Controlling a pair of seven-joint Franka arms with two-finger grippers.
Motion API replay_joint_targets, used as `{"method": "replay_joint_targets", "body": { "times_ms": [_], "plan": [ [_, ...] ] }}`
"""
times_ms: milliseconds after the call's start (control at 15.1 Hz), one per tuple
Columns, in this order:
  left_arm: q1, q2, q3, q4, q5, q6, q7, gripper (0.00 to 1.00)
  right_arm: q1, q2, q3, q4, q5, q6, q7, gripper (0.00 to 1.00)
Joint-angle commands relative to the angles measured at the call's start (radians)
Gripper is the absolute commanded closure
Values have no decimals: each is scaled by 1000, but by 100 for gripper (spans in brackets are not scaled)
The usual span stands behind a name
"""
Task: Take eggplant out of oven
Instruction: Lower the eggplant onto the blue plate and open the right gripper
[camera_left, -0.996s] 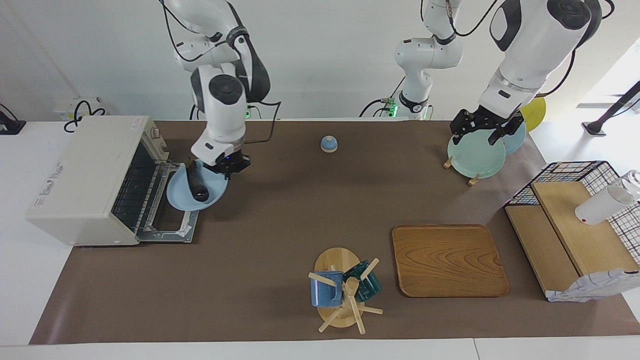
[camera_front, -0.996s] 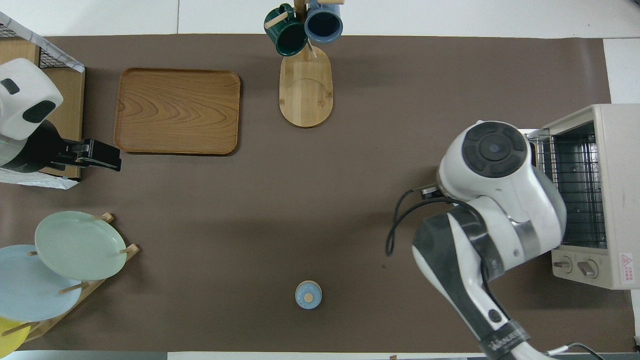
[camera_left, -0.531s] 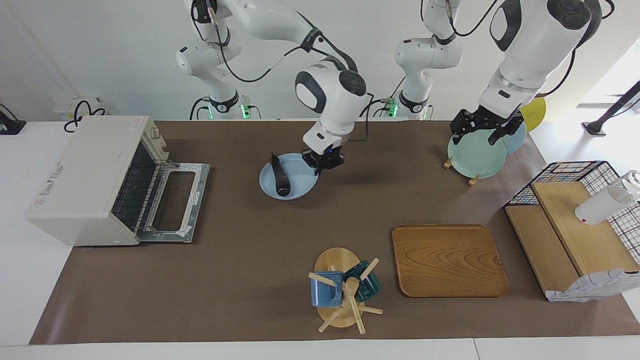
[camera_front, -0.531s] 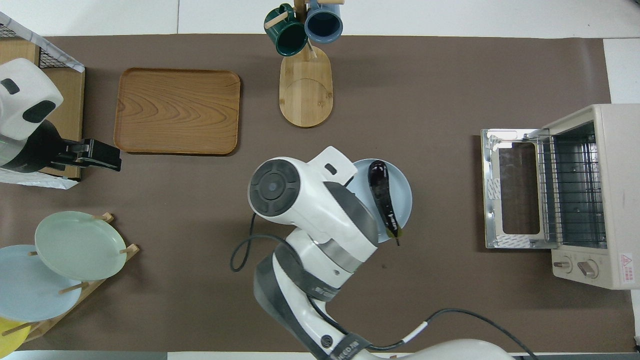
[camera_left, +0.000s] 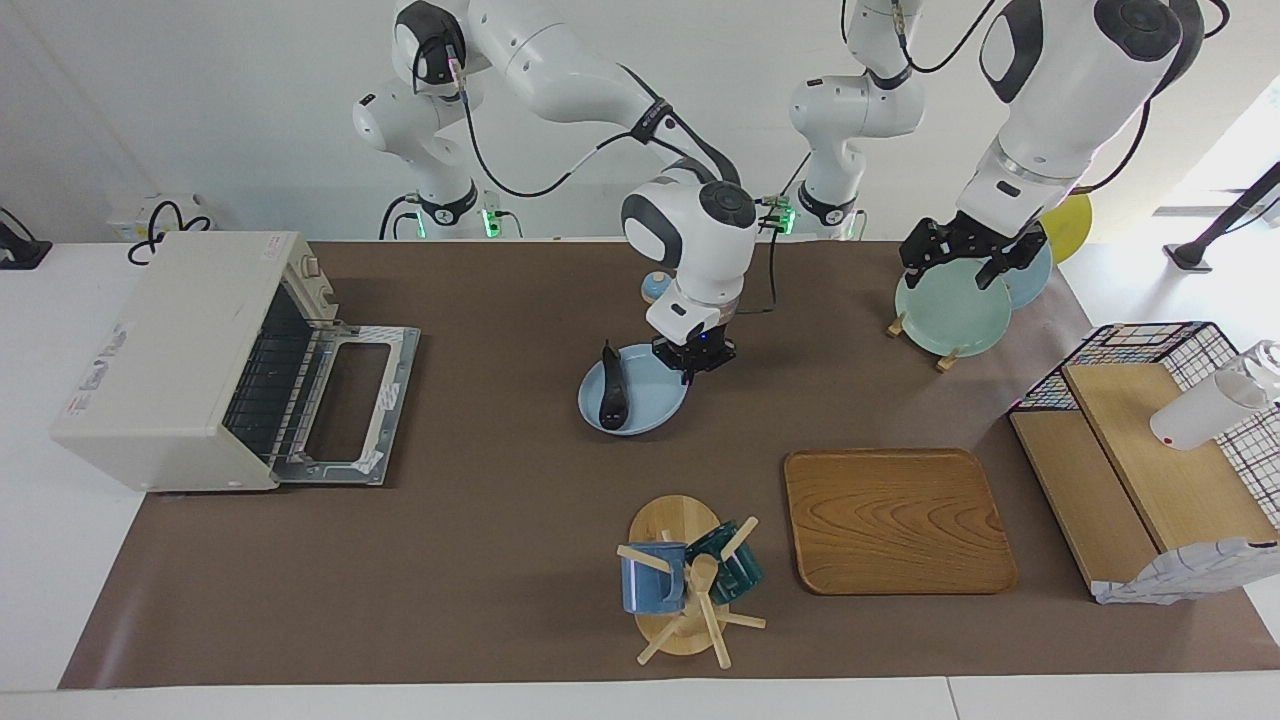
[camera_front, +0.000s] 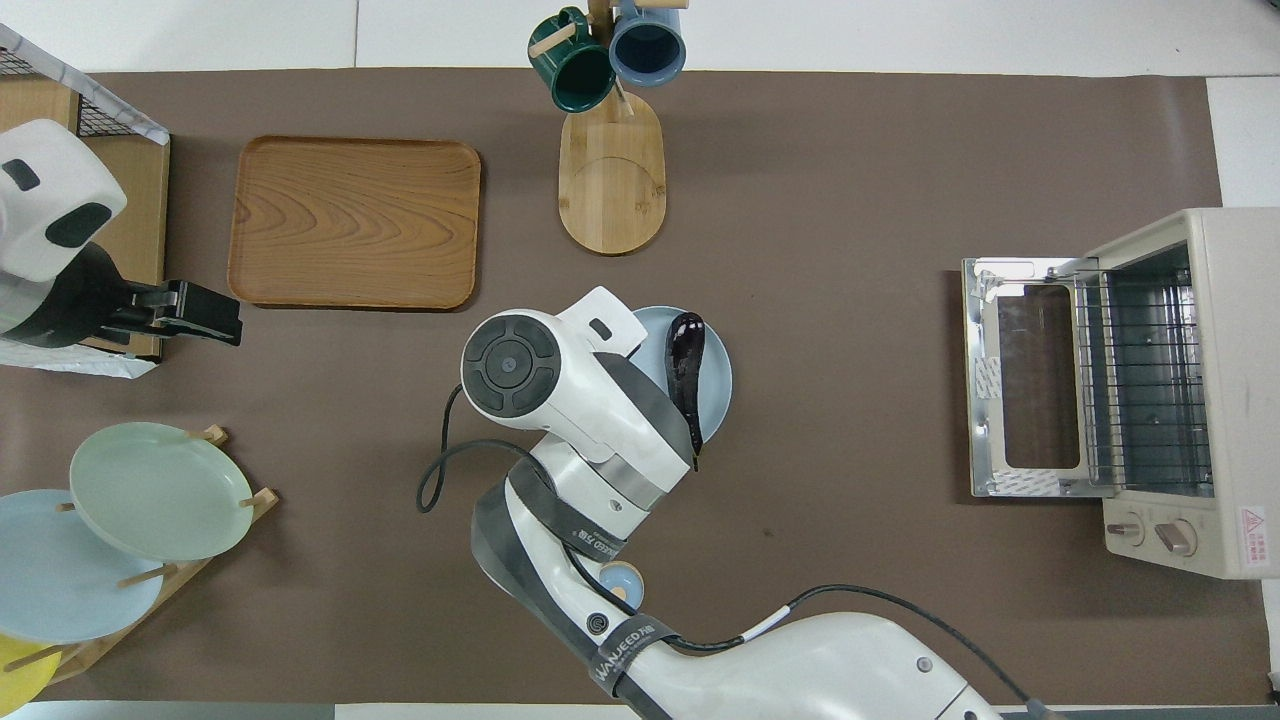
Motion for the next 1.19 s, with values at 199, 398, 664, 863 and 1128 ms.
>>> {"method": "replay_joint_targets", "body": {
  "times_ms": [199, 398, 664, 863, 1128],
  "plan": [
    [6, -11, -2, -1, 11, -7, 1, 0, -34, -33, 9, 34, -55, -105, -177, 50],
    [6, -11, -2, -1, 11, -5, 0, 0, -130, -99, 8, 19, -69, -201, -296, 66],
    [-6, -16, -5, -29, 11, 42, -86, 0, -268, -197, 5, -103, -106, -292, -382, 100],
    [-87, -20, -16, -95, 5, 125, -215, 0, -388, -265, 5, -307, -169, -211, -467, 100],
    [-239, 39, -16, -150, -58, 280, -545, 0, -474, -314, 5, -483, -207, -65, -516, 100]
  ]
}}
